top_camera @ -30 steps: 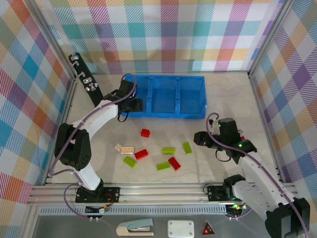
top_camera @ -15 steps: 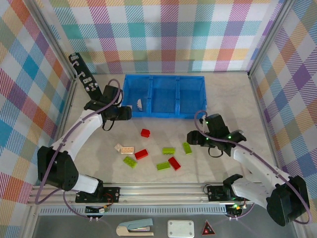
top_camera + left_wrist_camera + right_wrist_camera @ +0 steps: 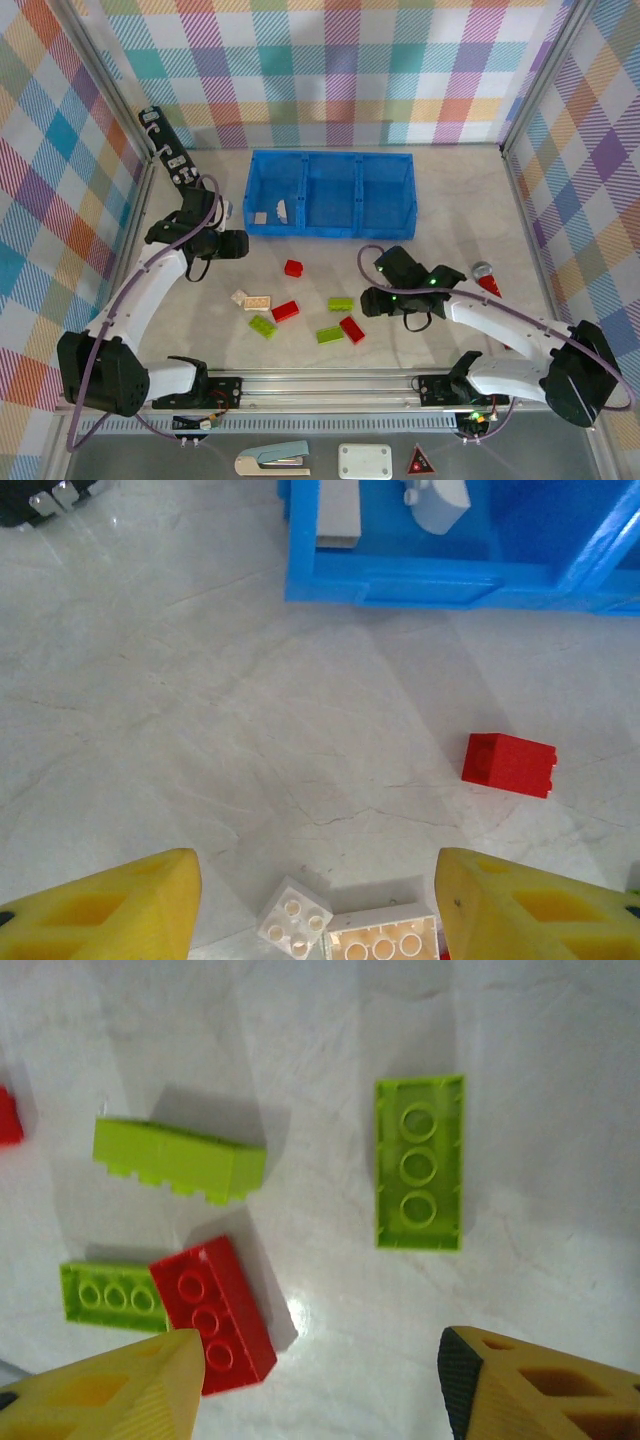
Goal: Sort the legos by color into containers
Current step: Pick up the lego from the bottom-center of the table.
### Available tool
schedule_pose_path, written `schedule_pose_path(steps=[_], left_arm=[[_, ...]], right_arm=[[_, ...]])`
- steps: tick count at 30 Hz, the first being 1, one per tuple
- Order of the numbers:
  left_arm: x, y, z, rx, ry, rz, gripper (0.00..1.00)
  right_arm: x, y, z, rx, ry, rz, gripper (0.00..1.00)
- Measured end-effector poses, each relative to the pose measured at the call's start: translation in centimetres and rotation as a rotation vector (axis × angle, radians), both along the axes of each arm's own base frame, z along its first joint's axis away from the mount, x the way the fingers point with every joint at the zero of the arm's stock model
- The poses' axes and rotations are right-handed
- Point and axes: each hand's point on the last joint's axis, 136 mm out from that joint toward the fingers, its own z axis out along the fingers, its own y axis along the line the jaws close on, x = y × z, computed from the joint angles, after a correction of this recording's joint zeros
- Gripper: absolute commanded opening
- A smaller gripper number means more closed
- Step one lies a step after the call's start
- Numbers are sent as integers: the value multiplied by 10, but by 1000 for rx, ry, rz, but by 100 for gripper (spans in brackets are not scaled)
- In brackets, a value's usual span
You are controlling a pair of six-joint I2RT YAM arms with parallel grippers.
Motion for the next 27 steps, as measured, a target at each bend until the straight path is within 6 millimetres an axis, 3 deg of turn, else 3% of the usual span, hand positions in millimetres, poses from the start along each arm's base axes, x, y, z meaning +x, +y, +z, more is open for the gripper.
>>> schedule_pose_path(steps=[8, 12, 19, 27], left_arm=[[-7, 3, 18, 24, -106, -47, 64], [-10, 4, 15, 33, -106, -57, 64], [-8, 7, 19, 46, -129, -48, 64], [-8, 10, 22, 58, -140, -40, 64]], right_arm=[[-29, 11, -9, -112, 31, 109, 64], [-34, 17, -16, -186, 47, 153, 64], [-37, 48, -33, -295, 66, 260, 62], [-39, 51, -53, -385, 90, 301, 59]])
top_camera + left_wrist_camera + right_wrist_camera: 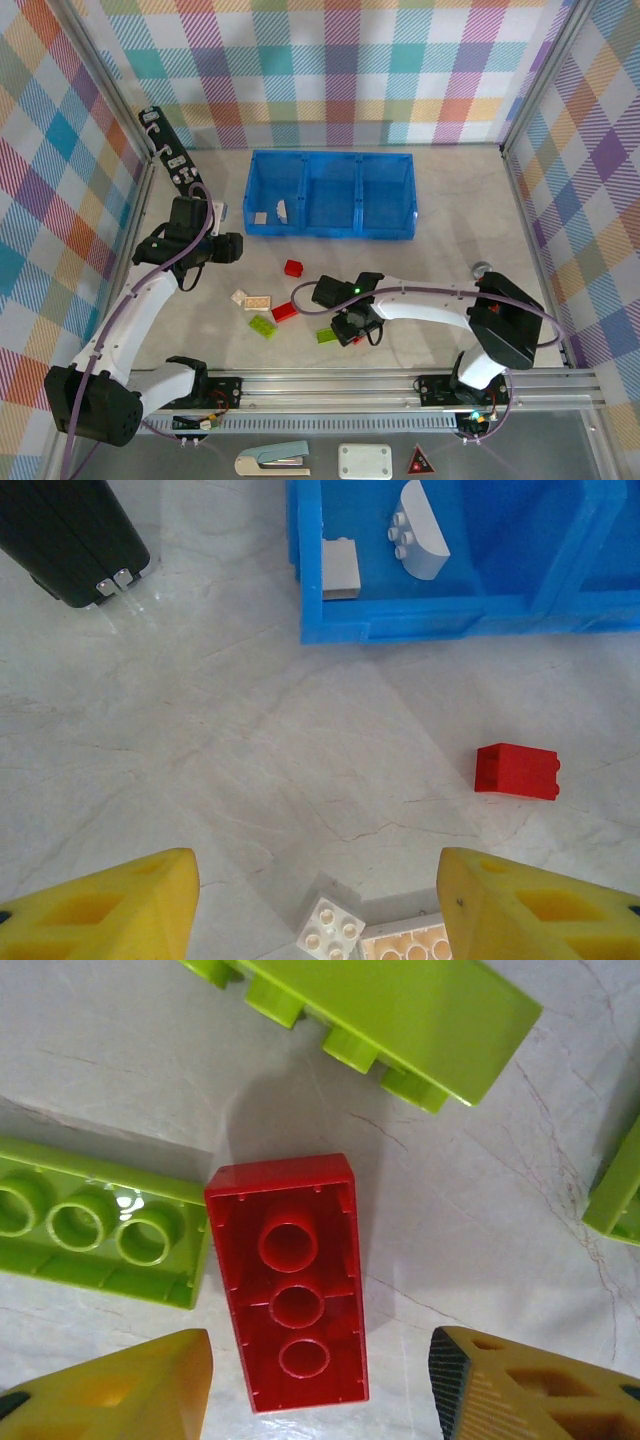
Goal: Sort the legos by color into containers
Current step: Pick up the lego from the bottom-center of the table.
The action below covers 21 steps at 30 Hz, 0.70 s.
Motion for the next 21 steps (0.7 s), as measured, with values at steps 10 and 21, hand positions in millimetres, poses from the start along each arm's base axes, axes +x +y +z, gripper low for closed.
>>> schedule_pose_path(steps=[10, 21], left_arm=[[0, 1, 0, 7, -1, 3, 64], [0, 1, 0, 7, 0, 3, 64]], right_arm=[[-2, 1, -10, -19, 14, 7, 50], [-5, 3, -13, -21, 18, 16, 41]])
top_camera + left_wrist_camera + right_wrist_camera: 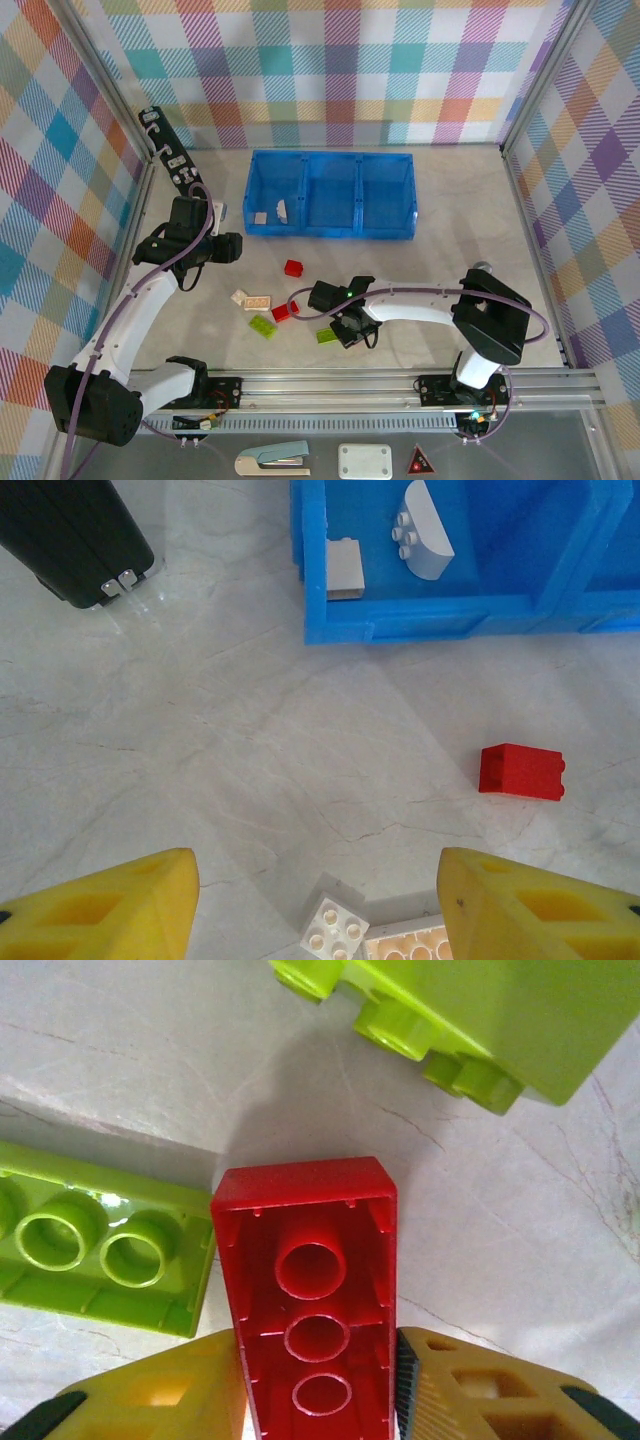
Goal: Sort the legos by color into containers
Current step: Pick up the lego from the bottom-center of the table.
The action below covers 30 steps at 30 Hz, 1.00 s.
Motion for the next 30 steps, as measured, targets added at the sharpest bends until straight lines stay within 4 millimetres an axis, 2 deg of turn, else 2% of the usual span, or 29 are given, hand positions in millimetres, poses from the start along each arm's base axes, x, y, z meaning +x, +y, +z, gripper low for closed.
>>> schedule_pose_path(steps=[9, 17, 30], left_arm=[[0, 0, 0, 0, 0, 0, 64], [0, 0, 0, 0, 0, 0, 64], [1, 1, -2, 4, 8, 3, 64]], right_arm=[[-1, 0, 0, -3, 0, 2, 37], [-1, -5, 2, -20, 0, 2, 36], [8, -4, 26, -9, -19, 20, 39]])
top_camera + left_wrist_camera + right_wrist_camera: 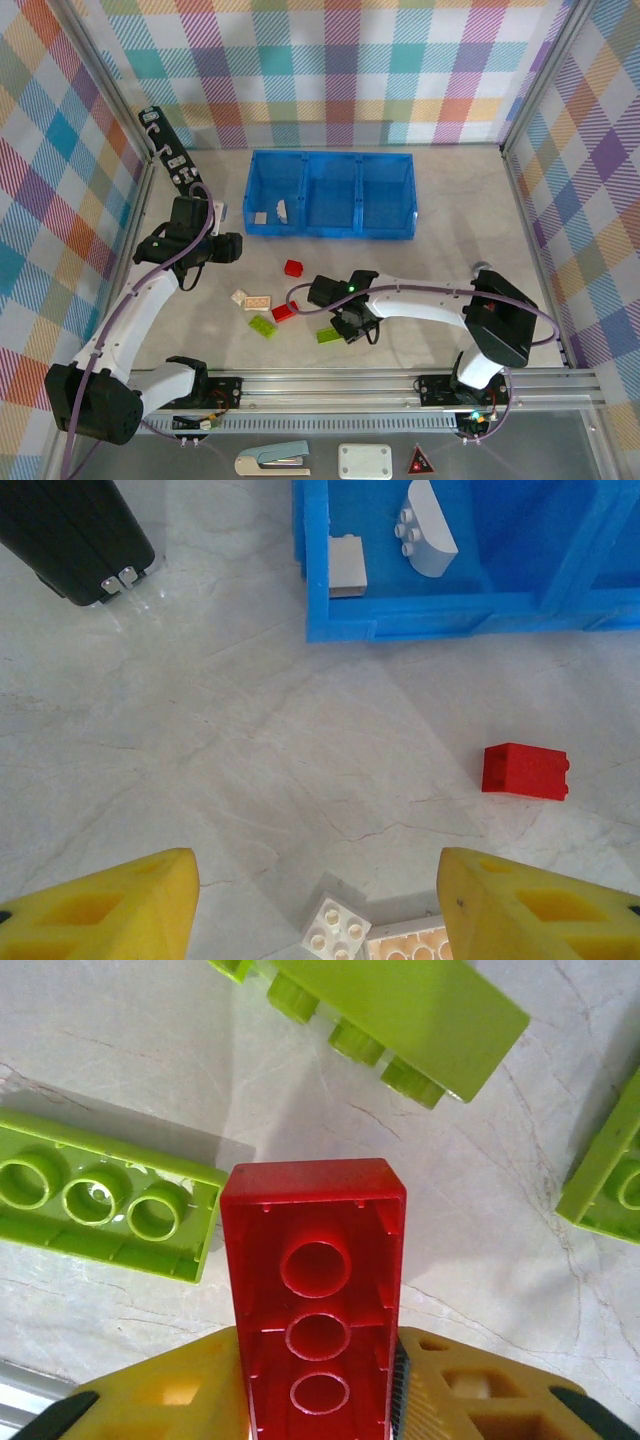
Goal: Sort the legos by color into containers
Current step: Pick up the lego from the bottom-center of the table, then place the lego in the container.
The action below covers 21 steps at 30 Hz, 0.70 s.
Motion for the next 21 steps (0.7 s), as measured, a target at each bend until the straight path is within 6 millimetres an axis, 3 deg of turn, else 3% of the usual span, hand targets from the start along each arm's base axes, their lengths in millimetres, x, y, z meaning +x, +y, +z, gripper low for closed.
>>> schedule_pose_path(steps=[9, 21], left_arm=[[2, 6, -6, 6, 20, 18, 64], [5, 15, -9, 3, 33, 48, 65]], right_arm=[[31, -15, 24, 79, 7, -105, 40], [122, -45, 67, 212, -44, -337, 38]])
